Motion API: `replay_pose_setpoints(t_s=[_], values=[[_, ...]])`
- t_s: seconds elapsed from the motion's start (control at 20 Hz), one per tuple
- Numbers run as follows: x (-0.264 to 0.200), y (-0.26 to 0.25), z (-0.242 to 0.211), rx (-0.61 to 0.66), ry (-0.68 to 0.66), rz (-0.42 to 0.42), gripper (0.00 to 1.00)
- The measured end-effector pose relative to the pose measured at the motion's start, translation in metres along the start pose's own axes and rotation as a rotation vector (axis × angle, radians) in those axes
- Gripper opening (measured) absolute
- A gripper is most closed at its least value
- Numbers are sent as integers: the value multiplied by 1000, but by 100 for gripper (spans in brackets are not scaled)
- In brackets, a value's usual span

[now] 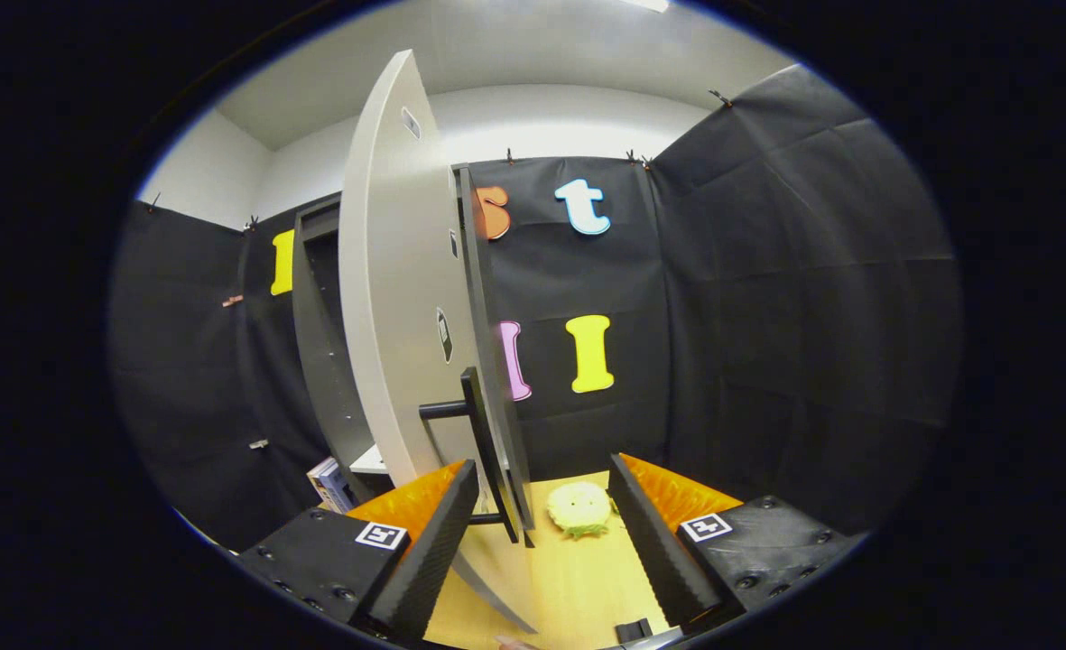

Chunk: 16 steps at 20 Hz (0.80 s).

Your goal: Open the shoe cabinet door, grab the shoes and put them into the shoe cabinet, then close the shoe cabinet door.

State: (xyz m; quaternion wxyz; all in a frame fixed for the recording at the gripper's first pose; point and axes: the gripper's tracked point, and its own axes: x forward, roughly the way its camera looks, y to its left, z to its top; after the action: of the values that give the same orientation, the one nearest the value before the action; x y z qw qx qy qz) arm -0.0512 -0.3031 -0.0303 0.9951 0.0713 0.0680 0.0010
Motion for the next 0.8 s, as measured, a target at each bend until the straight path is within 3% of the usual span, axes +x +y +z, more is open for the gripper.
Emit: replay_pose_setpoints(t_s=[0.35,0.6,0.8], values=[[13,14,-11,-15,26,89,94],[29,95,-25,4,32,163,94],[38,144,-37,-18,19,162,94]])
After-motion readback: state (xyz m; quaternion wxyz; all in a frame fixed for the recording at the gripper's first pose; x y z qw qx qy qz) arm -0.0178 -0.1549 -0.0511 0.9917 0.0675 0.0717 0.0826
